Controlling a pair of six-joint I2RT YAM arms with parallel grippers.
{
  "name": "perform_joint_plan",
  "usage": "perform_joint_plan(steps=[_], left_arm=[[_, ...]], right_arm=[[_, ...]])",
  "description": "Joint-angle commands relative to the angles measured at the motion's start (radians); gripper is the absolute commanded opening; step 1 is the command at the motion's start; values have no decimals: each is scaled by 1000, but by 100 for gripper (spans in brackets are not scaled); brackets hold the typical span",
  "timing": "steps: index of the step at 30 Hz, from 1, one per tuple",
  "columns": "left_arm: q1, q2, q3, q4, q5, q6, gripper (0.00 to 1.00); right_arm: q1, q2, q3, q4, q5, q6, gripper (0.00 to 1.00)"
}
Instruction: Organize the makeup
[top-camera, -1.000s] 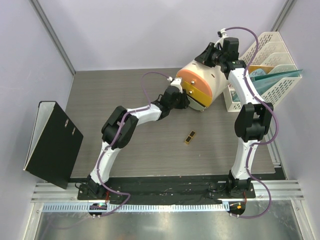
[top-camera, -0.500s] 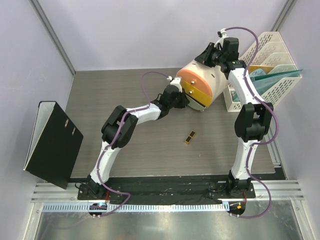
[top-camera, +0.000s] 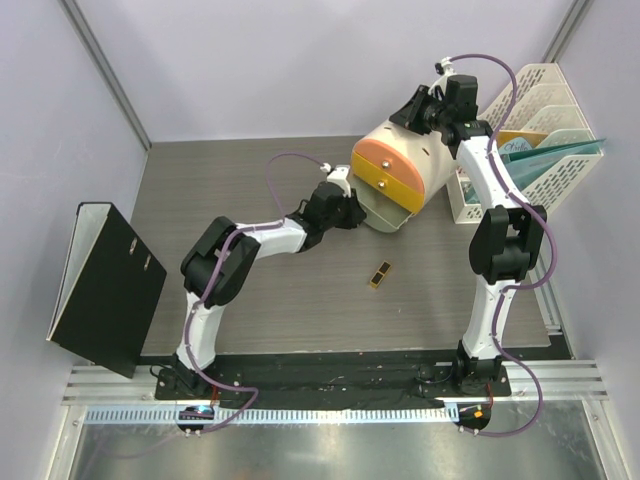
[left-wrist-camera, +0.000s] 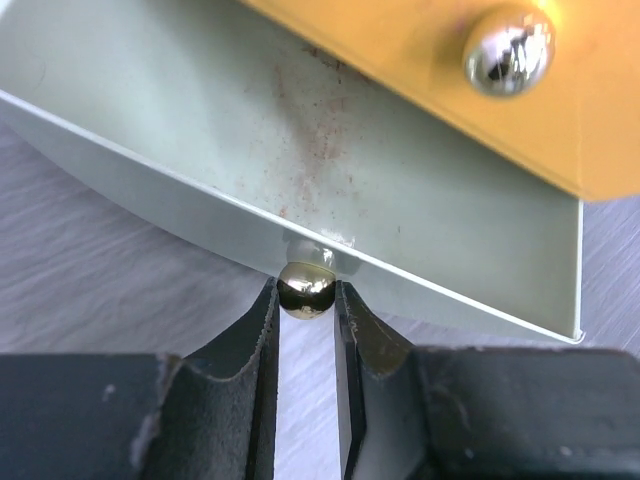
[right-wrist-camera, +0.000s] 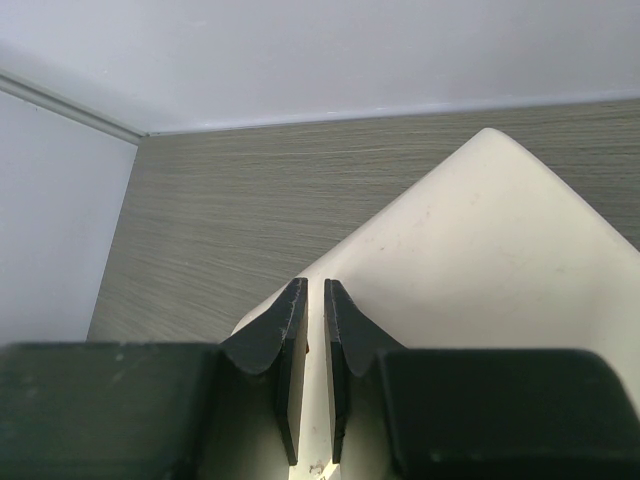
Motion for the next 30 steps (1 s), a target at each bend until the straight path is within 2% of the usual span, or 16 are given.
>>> perform_joint_plan(steps=[1, 2, 3, 4, 5, 7, 8, 10, 15, 19, 23, 30], left_arm=[[-11, -101, -26, 22, 16, 34, 1], [-14, -101, -23, 10, 18, 39, 16], [-15, -101, -19, -27, 15, 41, 24], [-17, -103, -14, -42, 12, 44, 28], [-17, -107, -17, -50, 12, 48, 41], [-22, -139, -29, -53, -5, 67, 56], [-26, -153, -40, -53, -22, 83, 72], [-38, -196, -43, -79, -20, 157, 79], [-72, -274, 1, -238, -40, 298, 82], [-167, -273, 81, -426, -56, 519, 84], [-251, -241, 116, -533, -46, 533, 84], [-325, -153, 159, -624, -34, 501, 84]], right_arm=[[-14, 104, -84, -308, 70, -52, 19], [-14, 104, -84, -308, 68, -52, 19], [-14, 104, -84, -308, 68, -50, 19], [-14, 101, -84, -308, 69, -51, 19], [-14, 101, -85, -308, 70, -52, 19], [-14, 101, -88, -308, 70, -52, 19], [-14, 101, -88, -308, 70, -52, 19], [-14, 100, -90, -308, 68, -52, 19], [-14, 101, -85, -308, 65, -48, 19], [-14, 104, -84, -306, 63, -47, 19], [-14, 104, -87, -306, 63, -47, 19], [-14, 98, -98, -306, 62, -48, 19]])
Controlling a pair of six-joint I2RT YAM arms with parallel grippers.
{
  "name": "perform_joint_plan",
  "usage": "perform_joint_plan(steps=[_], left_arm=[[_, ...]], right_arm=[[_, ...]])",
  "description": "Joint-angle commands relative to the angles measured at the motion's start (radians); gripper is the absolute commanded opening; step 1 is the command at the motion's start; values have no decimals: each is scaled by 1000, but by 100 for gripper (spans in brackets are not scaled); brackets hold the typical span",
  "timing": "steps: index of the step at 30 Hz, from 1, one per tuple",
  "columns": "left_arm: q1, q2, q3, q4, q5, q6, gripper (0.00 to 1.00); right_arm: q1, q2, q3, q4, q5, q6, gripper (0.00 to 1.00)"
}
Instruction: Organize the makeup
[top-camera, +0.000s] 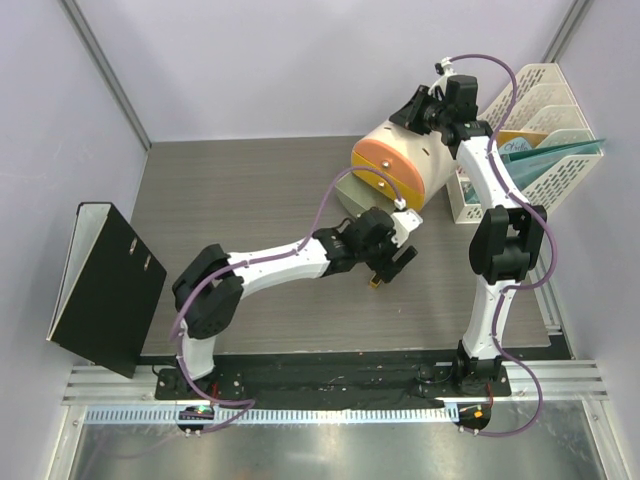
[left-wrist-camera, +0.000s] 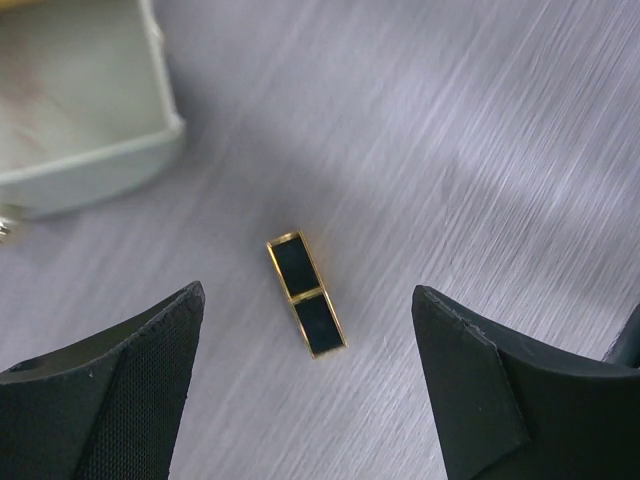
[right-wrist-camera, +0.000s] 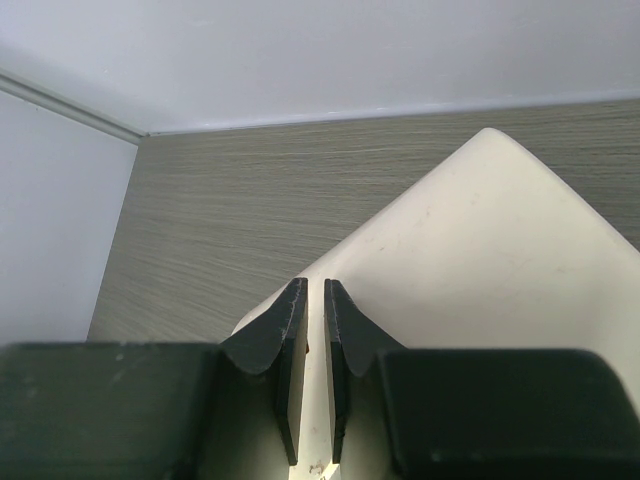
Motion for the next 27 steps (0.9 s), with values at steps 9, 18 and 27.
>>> perform_joint_plan(steps=[9, 18, 27], left_arm=[[-43, 154, 47, -137, 7, -15, 81], [-46, 217, 64, -119, 81, -14, 39], [-46, 43, -10, -79, 18, 50, 0]], right_arm=[[-13, 92, -104, -305, 56, -46, 19], [-11, 92, -106, -302, 48, -38, 19], [-11, 94, -99, -299, 44, -38, 19]])
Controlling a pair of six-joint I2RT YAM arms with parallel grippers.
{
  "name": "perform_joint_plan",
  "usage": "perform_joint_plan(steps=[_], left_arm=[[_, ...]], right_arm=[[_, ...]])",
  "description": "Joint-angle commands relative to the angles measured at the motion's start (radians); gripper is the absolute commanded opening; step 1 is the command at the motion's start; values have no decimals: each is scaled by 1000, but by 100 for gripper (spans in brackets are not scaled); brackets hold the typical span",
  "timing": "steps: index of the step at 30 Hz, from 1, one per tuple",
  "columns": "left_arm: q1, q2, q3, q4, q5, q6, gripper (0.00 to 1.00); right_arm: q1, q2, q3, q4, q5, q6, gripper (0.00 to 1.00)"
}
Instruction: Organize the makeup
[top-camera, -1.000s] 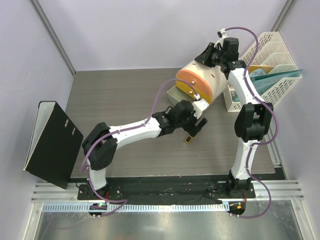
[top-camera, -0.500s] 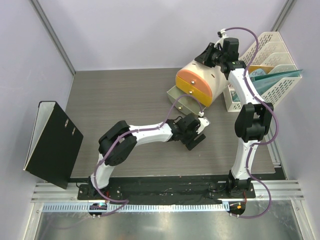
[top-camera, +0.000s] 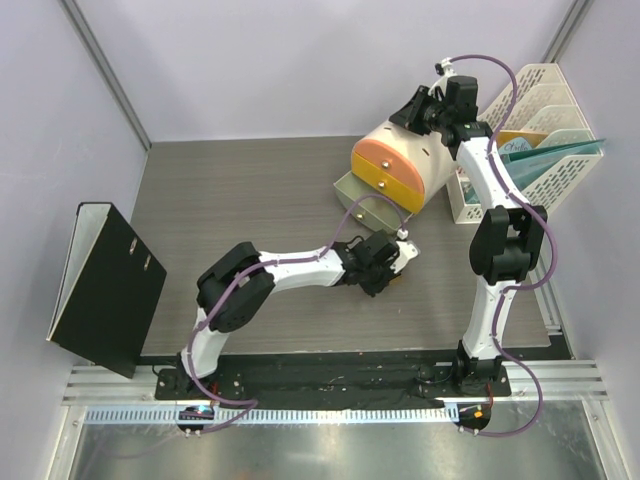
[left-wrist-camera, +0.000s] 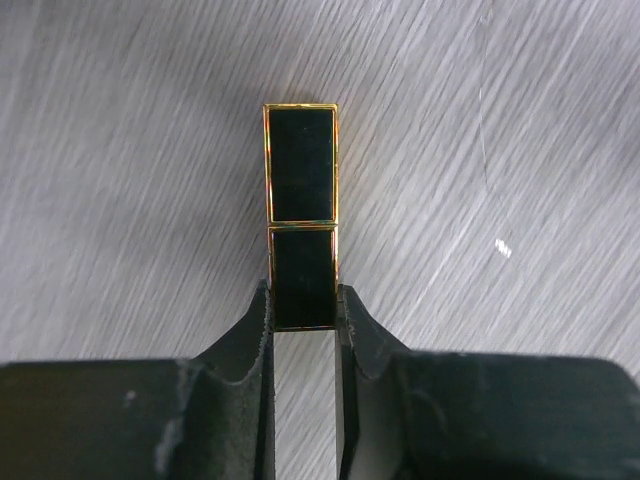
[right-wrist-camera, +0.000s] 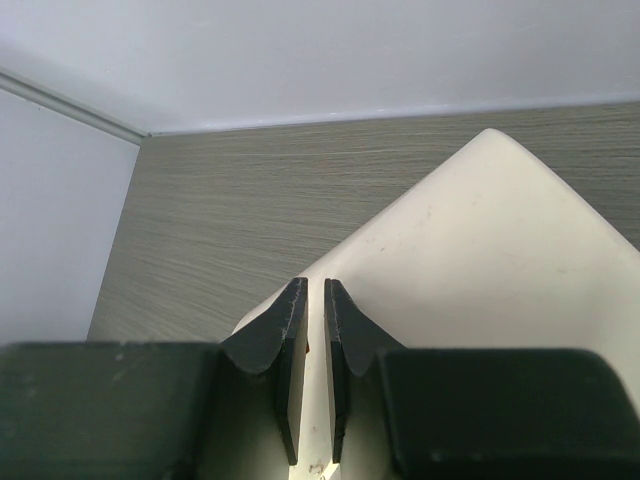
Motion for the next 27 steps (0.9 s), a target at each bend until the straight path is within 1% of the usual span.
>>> perform_joint_plan(steps=[1, 6, 8, 12, 15, 20, 26, 27], left_arm=[[-3, -162, -4, 38, -76, 52, 0], [-3, -261, 5, 90, -131, 167, 0], [-2, -298, -4, 151, -150, 193, 0], [9, -311, 5, 255, -262, 204, 0], [41, -285, 16, 300, -323, 186, 0], [117, -191, 86, 294, -311, 115, 0], [164, -124, 169, 294, -303, 72, 0], [170, -101, 192, 259, -302, 72, 0]], right_arm=[[-11, 103, -84, -317, 48, -38, 19], [-11, 102, -84, -315, 48, -35, 19], [-11, 102, -83, -315, 50, -35, 19], [-11, 100, -81, -315, 50, -35, 19], [-11, 100, -83, -315, 50, -37, 19], [-11, 94, -87, -317, 50, -40, 19], [-11, 92, -92, -318, 50, -42, 20], [-11, 92, -93, -317, 50, -40, 19]])
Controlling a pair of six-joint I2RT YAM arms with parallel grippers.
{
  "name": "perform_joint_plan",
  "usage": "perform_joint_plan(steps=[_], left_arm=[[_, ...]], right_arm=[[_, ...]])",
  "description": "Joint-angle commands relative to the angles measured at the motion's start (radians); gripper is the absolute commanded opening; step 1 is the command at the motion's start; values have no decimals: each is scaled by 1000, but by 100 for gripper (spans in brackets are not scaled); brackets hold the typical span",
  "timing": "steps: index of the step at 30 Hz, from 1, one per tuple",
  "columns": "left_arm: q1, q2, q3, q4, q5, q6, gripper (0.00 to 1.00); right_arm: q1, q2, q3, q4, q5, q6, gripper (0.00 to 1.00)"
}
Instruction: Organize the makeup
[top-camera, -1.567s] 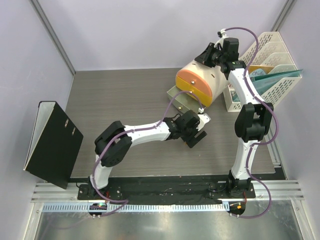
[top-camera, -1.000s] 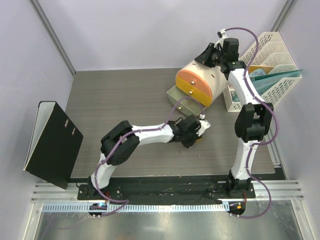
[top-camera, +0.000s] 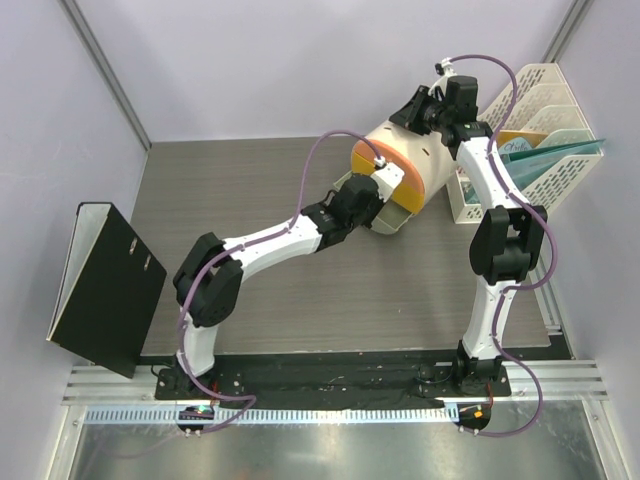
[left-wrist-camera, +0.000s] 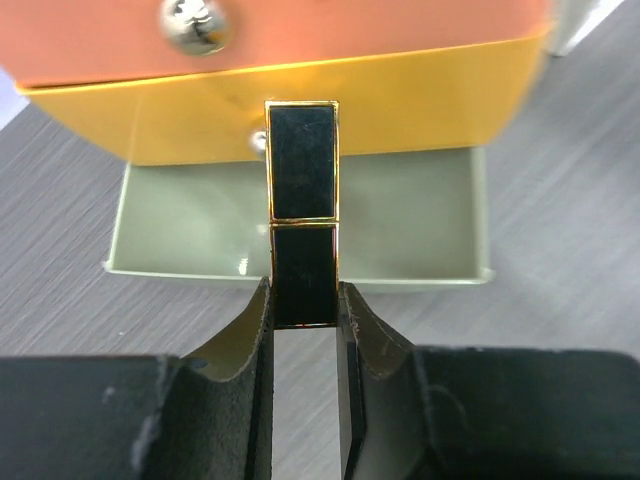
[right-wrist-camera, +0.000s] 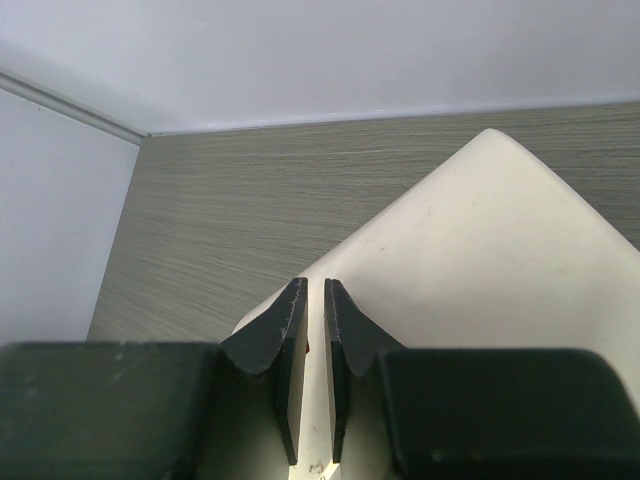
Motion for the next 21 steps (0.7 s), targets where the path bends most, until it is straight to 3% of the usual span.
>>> perform_joint_plan(steps=[1, 7, 10, 13, 14, 17, 21], left_arm=[[21, 35, 100, 3, 1, -34, 0], [24, 87, 157, -48, 29, -23, 1], [25, 108, 189, -82, 67, -18, 16], [25, 133, 220, -122, 92, -15, 37], [25, 137, 226, -134, 93, -15, 52], [30, 153, 237, -143, 92, -24, 69], [39, 174, 258, -154, 67, -41, 79]], right_arm=[[-11, 92, -95, -317, 50, -40, 19], [-11, 92, -95, -317, 51, -43, 19], [-11, 94, -93, -318, 50, -45, 19], [-11, 98, -90, -317, 48, -42, 19], [-12, 99, -90, -318, 48, -42, 19], [-11, 97, -92, -318, 48, -43, 19], [-12, 95, -96, -318, 48, -43, 20]])
